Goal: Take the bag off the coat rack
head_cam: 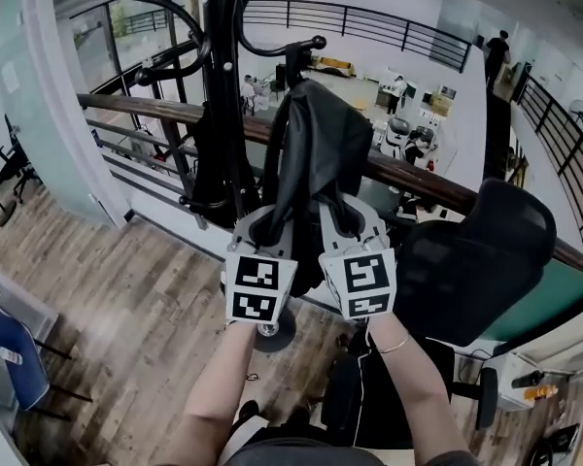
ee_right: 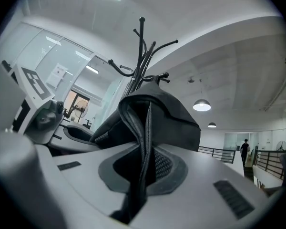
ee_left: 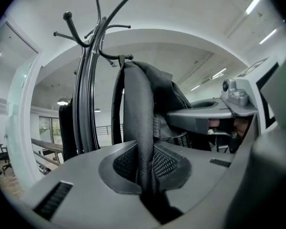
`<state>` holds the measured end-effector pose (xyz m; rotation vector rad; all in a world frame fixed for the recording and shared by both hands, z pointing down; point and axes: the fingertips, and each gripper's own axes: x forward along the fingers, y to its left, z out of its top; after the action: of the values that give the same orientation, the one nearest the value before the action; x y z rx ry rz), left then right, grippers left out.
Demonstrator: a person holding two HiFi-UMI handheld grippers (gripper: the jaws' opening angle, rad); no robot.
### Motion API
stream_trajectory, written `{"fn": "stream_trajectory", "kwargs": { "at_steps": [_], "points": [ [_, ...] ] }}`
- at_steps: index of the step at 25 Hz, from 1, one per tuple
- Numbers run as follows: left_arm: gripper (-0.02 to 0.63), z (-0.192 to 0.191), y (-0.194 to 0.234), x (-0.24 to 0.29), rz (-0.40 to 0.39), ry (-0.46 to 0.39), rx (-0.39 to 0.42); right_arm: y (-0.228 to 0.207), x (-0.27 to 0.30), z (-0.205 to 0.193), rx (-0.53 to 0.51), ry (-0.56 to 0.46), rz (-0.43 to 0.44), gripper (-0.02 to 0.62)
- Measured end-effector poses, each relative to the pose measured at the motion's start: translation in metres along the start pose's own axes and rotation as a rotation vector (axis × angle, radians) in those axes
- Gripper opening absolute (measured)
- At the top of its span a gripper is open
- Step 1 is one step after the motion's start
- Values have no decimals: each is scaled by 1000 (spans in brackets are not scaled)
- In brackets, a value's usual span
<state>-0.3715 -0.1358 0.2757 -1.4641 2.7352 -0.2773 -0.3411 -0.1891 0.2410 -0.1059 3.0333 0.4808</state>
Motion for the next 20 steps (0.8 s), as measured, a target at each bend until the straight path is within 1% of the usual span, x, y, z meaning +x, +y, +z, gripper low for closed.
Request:
{"fn": "stream_trajectory", "kwargs": {
  "at_steps": [10, 14, 17, 20],
  "points": [
    [52, 6, -1, -6, -25, -52, -61, 11, -12, 22, -80, -52, -33, 14],
    [52, 11, -4, -8, -48, -58, -65, 11, -17, 29, -95, -62, -52, 14],
    [52, 24, -8, -12, -71, -84, -76, 6, -21, 36, -85, -69, -78, 14],
    [51, 47, -13, -16, -78, -125, -74, -2, -26, 50, -97, -91, -100, 14]
  ]
}}
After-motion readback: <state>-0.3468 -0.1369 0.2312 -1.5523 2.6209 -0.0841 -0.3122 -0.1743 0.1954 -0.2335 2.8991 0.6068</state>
